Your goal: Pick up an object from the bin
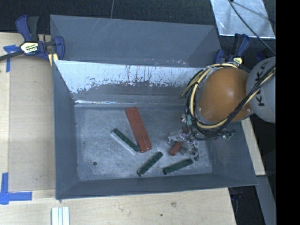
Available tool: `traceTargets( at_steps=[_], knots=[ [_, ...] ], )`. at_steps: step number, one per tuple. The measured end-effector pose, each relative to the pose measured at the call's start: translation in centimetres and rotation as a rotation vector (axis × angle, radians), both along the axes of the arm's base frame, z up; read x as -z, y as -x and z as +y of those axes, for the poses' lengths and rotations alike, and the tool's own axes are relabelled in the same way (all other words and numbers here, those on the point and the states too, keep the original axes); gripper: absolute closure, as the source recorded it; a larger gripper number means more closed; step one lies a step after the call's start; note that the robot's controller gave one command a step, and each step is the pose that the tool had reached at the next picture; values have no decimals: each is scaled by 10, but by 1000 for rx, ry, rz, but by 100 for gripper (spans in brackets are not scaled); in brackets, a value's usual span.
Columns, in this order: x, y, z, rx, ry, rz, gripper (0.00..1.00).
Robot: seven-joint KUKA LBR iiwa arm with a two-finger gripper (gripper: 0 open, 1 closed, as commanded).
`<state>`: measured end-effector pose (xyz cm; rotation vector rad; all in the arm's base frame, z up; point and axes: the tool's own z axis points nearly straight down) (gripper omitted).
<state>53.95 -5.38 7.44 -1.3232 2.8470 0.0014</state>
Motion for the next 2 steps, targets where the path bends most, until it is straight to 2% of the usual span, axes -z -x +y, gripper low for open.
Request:
traceTargets(
  at_steps=[1,2],
  knots=[
    [-51,-2,0,3,2,-6,100],
    [-51,-2,0,3,1,-6,100]
  ],
)
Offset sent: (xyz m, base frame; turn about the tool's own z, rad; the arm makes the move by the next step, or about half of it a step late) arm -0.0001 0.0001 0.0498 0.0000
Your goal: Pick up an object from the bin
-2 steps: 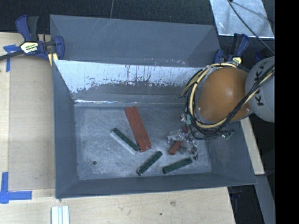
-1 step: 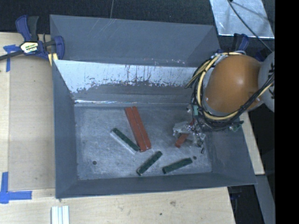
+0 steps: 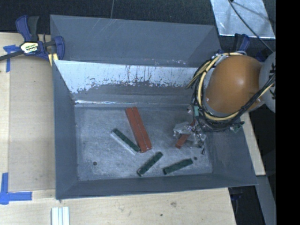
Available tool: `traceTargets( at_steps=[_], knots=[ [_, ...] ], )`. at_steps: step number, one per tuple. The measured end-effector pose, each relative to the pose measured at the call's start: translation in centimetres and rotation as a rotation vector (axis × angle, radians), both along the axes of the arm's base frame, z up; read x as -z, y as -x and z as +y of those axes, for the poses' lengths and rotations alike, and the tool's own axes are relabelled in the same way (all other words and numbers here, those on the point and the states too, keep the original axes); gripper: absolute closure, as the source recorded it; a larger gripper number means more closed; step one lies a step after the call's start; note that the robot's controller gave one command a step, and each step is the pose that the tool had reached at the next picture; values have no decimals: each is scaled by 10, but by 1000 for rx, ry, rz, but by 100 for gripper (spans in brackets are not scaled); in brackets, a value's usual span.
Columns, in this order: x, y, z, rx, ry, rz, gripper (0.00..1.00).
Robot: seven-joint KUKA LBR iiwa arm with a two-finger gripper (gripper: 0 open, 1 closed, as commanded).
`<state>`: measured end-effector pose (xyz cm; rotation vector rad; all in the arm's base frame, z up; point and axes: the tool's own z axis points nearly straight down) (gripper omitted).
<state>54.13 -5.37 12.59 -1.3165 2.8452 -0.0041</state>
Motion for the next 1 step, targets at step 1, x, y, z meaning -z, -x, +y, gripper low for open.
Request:
traceTargets(
  at_steps=[1],
  knots=[
    [-2,1,0,1,0,5,100]
  ],
)
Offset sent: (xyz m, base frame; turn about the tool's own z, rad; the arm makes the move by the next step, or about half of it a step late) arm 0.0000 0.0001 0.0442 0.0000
